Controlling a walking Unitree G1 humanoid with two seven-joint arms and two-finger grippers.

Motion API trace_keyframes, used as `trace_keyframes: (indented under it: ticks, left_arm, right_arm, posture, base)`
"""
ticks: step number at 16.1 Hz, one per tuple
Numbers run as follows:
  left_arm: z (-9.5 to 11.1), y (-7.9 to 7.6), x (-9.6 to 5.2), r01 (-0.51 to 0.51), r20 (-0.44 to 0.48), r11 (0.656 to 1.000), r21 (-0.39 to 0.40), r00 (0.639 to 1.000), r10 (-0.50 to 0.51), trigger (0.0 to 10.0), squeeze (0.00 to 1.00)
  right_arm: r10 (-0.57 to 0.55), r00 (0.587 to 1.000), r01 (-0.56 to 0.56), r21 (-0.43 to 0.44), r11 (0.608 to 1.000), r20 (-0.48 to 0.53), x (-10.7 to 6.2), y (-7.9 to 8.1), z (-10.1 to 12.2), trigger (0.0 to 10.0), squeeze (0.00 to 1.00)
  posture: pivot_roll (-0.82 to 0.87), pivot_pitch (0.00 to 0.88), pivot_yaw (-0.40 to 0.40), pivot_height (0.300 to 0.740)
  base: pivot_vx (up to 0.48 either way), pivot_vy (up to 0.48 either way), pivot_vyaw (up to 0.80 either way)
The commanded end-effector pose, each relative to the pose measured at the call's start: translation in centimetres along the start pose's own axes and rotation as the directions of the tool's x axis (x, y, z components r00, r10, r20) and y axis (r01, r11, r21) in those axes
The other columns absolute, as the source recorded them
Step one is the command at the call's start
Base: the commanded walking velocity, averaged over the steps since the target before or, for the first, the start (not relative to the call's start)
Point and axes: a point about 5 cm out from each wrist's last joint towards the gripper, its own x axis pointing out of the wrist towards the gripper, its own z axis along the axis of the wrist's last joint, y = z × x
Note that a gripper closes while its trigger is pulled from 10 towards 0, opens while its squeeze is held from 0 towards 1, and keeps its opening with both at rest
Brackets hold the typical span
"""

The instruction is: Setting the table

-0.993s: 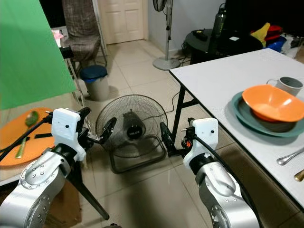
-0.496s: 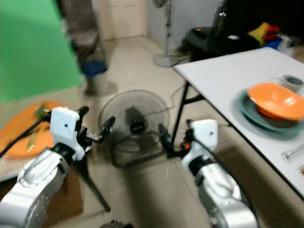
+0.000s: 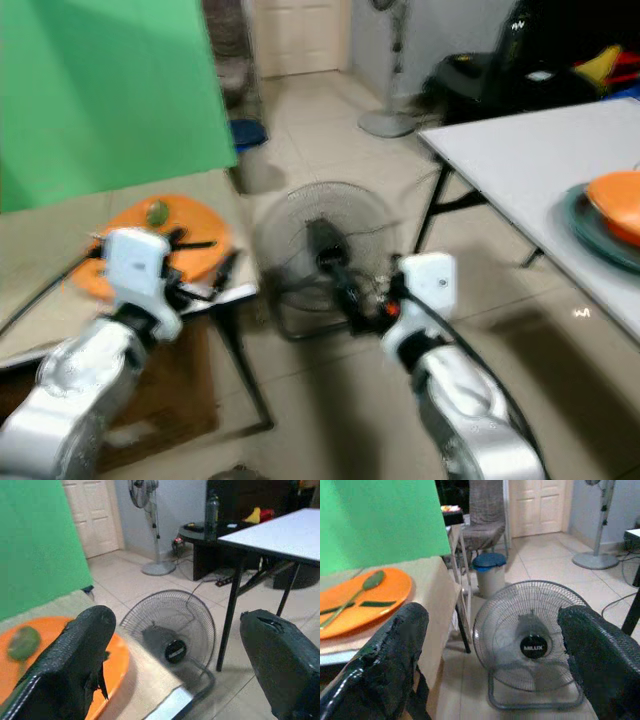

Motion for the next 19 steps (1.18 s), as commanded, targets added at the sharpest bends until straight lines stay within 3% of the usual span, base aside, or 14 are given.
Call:
trace_keyframes:
  ticks: [1, 6, 7, 12, 19]
  left_arm:
    - [0.3, 0.51, -0.06, -0.014, 0.005, 1.0, 0.016, 1.0, 0.014, 10.0, 0.0]
    - [0.29, 0.47, -0.05, -0.003, 0.002, 1.0, -0.006, 1.0, 0.003, 10.0, 0.0]
    - [0.35, 0.35, -0.14, 0.016, 0.006, 0.999, -0.037, 1.0, -0.016, 10.0, 1.0]
    - [0.54, 0.78, 0.06, -0.029, 0.013, 1.0, 0.002, 1.0, 0.029, 10.0, 1.0]
    - [0.8, 1.21, 0.09, -0.053, 0.037, 0.999, 0.007, 0.998, 0.053, 10.0, 1.0]
  right_arm:
    - [0.031, 0.999, -0.031, 0.019, 0.999, 0.014, 0.19, 0.52, 0.23, 10.0, 1.0]
    - [0.035, 0.999, -0.035, 0.023, 0.999, 0.012, 0.28, 0.58, 0.22, 10.0, 1.0]
    - [0.036, 0.999, -0.036, 0.021, 0.999, 0.011, 0.28, 0.59, 0.23, 10.0, 1.0]
    - [0.055, 0.998, -0.055, -0.002, 0.998, 0.005, 0.6, 0.63, 0.33, 10.0, 1.0]
    - [0.105, 0.994, -0.105, -0.011, 0.994, -0.01, 1.13, 0.94, 0.34, 10.0, 1.0]
  posture:
    - [0.1, 0.0, 0.053, 0.74]
    - [0.11, 0.0, 0.054, 0.74]
    - [0.11, 0.0, 0.054, 0.74]
    - [0.11, 0.0, 0.05, 0.74]
    - [0.11, 0.0, 0.039, 0.74]
  base:
    - [0.0, 0.319, 0.0]
    - [0.0, 0.315, 0.0]
    - [0.0, 0.0, 0.0]
    - [0.0, 0.0, 0.1]
    - [0.214, 0.0, 0.8]
